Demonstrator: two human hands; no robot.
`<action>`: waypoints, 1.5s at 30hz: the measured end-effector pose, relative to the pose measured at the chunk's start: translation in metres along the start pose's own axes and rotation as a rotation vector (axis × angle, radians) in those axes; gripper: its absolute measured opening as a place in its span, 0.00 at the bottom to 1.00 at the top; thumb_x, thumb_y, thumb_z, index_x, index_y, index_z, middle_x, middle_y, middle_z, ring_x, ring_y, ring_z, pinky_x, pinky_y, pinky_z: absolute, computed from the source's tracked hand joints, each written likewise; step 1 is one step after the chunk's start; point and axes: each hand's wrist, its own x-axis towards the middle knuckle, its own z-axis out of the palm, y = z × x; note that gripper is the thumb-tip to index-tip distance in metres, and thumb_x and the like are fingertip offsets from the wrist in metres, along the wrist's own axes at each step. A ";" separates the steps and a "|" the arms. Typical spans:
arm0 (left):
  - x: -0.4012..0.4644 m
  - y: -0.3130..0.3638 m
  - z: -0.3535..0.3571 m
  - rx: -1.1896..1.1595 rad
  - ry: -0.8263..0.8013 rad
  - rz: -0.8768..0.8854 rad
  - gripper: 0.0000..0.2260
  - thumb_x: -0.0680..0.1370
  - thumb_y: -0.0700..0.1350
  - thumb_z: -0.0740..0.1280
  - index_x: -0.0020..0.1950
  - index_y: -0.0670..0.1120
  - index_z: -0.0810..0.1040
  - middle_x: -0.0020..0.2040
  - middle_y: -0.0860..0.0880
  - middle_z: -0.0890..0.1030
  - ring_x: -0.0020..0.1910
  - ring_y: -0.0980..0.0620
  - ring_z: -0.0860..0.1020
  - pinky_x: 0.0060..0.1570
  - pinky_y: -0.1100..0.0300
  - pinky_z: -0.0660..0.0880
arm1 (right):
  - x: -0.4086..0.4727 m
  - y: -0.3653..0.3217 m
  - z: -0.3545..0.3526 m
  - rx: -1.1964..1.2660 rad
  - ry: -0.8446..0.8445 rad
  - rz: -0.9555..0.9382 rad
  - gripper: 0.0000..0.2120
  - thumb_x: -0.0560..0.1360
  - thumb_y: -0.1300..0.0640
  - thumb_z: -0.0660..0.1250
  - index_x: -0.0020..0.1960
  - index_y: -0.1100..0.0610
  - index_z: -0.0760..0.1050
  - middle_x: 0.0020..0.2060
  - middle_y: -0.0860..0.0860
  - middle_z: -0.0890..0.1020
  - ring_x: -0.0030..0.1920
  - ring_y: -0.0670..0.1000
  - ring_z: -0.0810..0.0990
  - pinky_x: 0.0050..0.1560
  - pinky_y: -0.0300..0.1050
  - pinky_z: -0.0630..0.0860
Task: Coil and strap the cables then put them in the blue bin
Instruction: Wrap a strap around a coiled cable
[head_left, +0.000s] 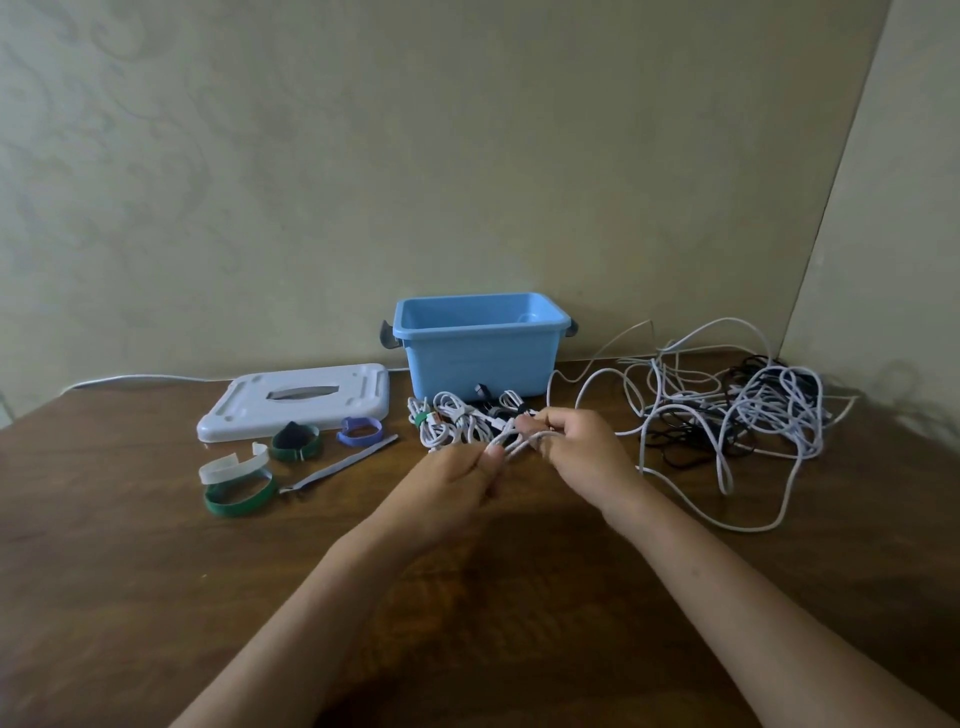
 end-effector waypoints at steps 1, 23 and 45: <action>0.001 -0.001 -0.001 0.057 0.043 -0.002 0.19 0.85 0.53 0.52 0.41 0.49 0.74 0.36 0.51 0.76 0.35 0.56 0.73 0.35 0.62 0.67 | 0.000 0.000 -0.002 -0.020 -0.034 -0.012 0.12 0.80 0.45 0.67 0.48 0.52 0.83 0.41 0.51 0.84 0.44 0.50 0.80 0.44 0.44 0.72; 0.007 -0.019 0.008 -0.215 0.159 -0.037 0.29 0.76 0.71 0.54 0.48 0.45 0.75 0.39 0.49 0.79 0.37 0.53 0.77 0.44 0.51 0.75 | -0.023 -0.011 0.024 -0.262 -0.274 -0.232 0.17 0.84 0.50 0.60 0.37 0.43 0.74 0.28 0.45 0.78 0.31 0.44 0.78 0.35 0.40 0.69; 0.009 -0.015 -0.006 -0.534 0.352 0.061 0.21 0.85 0.53 0.51 0.45 0.41 0.74 0.36 0.45 0.77 0.32 0.51 0.72 0.31 0.62 0.70 | -0.019 -0.011 0.038 -0.609 -0.480 -0.290 0.13 0.84 0.45 0.58 0.41 0.41 0.71 0.48 0.46 0.82 0.51 0.51 0.79 0.51 0.50 0.74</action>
